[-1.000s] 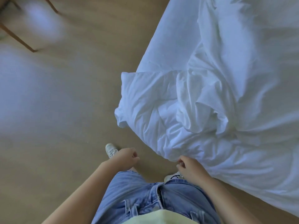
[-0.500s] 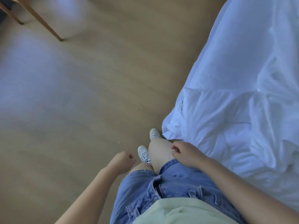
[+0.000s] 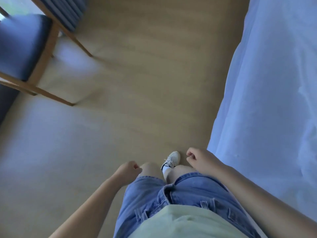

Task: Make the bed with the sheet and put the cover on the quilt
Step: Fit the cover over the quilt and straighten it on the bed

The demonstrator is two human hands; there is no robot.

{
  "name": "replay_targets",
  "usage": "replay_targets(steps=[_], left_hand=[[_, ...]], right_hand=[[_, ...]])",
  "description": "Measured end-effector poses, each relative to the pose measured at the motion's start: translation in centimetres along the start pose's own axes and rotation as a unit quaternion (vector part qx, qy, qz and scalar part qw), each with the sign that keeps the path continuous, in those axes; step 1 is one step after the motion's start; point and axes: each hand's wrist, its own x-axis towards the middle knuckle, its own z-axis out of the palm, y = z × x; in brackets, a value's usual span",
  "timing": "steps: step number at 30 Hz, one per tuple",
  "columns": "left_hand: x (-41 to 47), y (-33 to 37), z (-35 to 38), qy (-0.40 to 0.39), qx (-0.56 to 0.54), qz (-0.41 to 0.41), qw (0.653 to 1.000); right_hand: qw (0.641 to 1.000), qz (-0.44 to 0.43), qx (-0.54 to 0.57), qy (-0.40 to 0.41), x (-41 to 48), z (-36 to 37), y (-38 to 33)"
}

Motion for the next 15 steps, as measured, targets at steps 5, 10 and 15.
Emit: replay_targets(steps=[5, 10, 15], left_hand=[[5.4, 12.3, -9.4, 0.023, -0.051, 0.053, 0.997], [10.7, 23.8, -16.4, -0.042, -0.027, 0.107, 0.993], [18.3, 34.9, -26.3, -0.039, 0.069, 0.163, 0.984]], right_hand=[[0.999, 0.035, 0.031, 0.022, 5.2, -9.5, -0.5], [0.989, 0.104, 0.084, 0.058, 11.5, -18.1, 1.5], [0.978, 0.167, 0.099, 0.081, 17.8, -28.0, 0.9]])
